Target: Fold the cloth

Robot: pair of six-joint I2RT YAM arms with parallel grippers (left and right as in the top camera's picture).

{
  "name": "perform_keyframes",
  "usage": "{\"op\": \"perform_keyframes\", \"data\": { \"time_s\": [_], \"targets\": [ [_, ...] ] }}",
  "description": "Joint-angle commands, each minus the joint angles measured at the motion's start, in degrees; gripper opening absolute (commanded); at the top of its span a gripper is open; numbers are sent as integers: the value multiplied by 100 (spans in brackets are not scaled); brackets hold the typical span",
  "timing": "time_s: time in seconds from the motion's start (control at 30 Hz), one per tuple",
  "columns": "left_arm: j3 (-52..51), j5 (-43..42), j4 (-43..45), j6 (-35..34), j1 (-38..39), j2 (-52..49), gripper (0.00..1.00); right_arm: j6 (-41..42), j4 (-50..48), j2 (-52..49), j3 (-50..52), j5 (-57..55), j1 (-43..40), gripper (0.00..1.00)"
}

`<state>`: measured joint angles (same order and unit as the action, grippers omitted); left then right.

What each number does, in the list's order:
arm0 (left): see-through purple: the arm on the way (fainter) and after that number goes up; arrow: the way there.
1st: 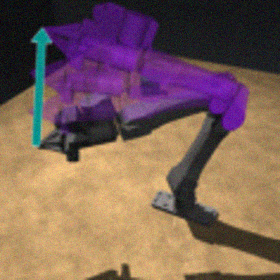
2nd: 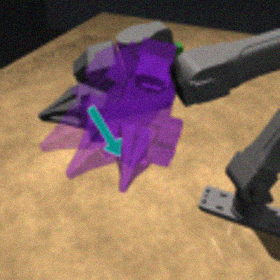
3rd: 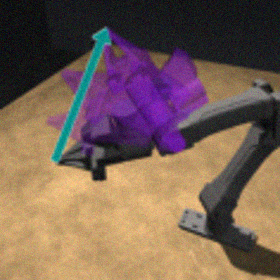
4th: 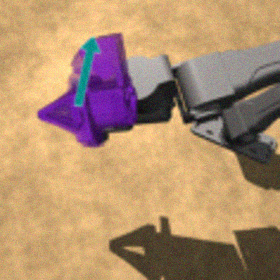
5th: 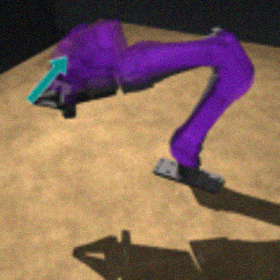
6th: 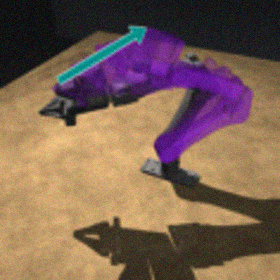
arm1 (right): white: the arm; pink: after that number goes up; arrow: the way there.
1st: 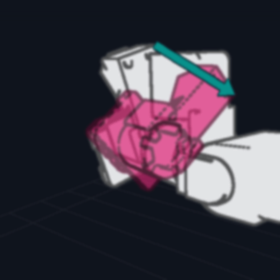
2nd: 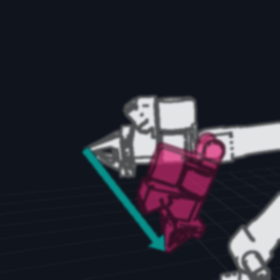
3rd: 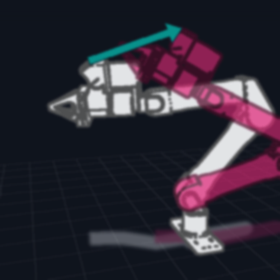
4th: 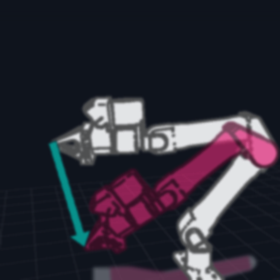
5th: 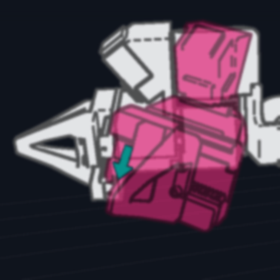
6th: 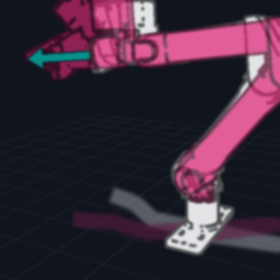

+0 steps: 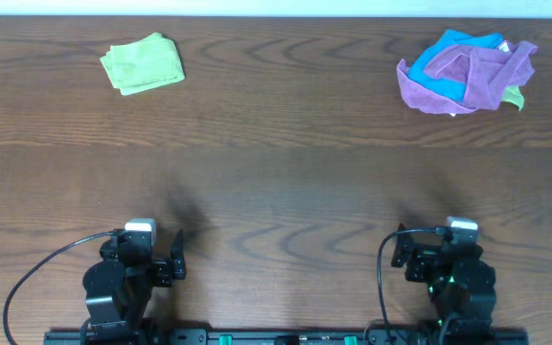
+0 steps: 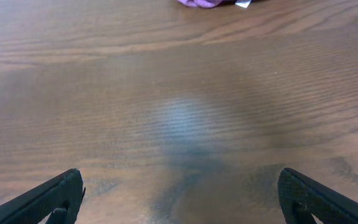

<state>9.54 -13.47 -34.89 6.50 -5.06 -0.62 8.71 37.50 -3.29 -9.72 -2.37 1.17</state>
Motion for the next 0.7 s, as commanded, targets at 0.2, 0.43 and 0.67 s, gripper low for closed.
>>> {"op": "perform_keyframes", "data": {
  "time_s": [0.2,0.43,0.67],
  "targets": [
    [-42,15,2,120,26,37,95,-608,131,297,76,133,-251,99],
    [-42,15,2,120,26,37,95,-664,350,297,66,138,-249,99],
    [-42,15,2,120,26,37,95,-664,382,291,61,136,-249,99]
  ]
}}
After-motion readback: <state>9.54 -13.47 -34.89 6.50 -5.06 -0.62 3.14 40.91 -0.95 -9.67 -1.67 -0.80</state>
